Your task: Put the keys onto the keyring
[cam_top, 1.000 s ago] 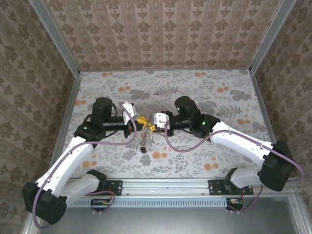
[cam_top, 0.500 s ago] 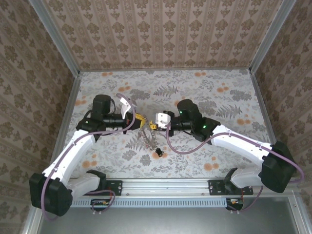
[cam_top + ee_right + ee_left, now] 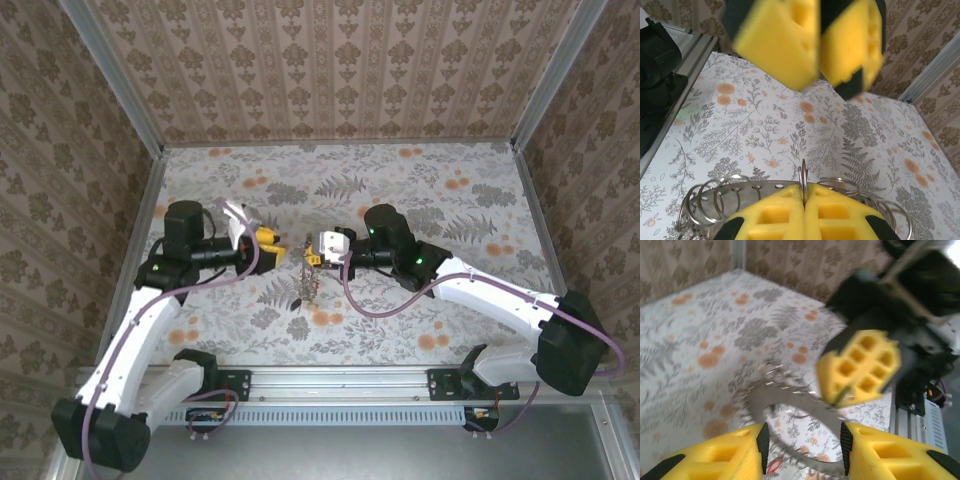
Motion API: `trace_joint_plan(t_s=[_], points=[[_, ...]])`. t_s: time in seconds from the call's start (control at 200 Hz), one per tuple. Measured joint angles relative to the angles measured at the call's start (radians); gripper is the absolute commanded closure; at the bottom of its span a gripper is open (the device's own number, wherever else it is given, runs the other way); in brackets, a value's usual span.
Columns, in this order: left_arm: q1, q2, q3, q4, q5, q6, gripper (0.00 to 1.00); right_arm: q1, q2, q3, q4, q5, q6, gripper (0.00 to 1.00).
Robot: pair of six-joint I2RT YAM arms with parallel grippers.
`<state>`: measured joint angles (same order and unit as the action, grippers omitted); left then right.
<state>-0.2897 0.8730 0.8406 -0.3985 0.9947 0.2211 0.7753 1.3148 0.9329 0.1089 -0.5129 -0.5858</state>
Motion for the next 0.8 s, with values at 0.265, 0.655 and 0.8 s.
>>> trace_joint_plan(t_s=[0.265, 0.655, 0.8], points=[[-0.062, -0.069, -0.047, -0.019, 0.028, 0.183, 0.62, 0.0, 0.002, 0.01, 0.002, -0.106, 0.019, 1.0], [-0.121, -0.057, -0.047, -0.018, -0.018, 0.27, 0.75, 0.002, 0.039, 0.033, 0.052, -0.198, 0.076, 1.0], [-0.122, -0.058, -0.047, -0.012, -0.029, 0.288, 0.87, 0.002, 0.041, 0.05, 0.048, -0.212, 0.085, 1.0]])
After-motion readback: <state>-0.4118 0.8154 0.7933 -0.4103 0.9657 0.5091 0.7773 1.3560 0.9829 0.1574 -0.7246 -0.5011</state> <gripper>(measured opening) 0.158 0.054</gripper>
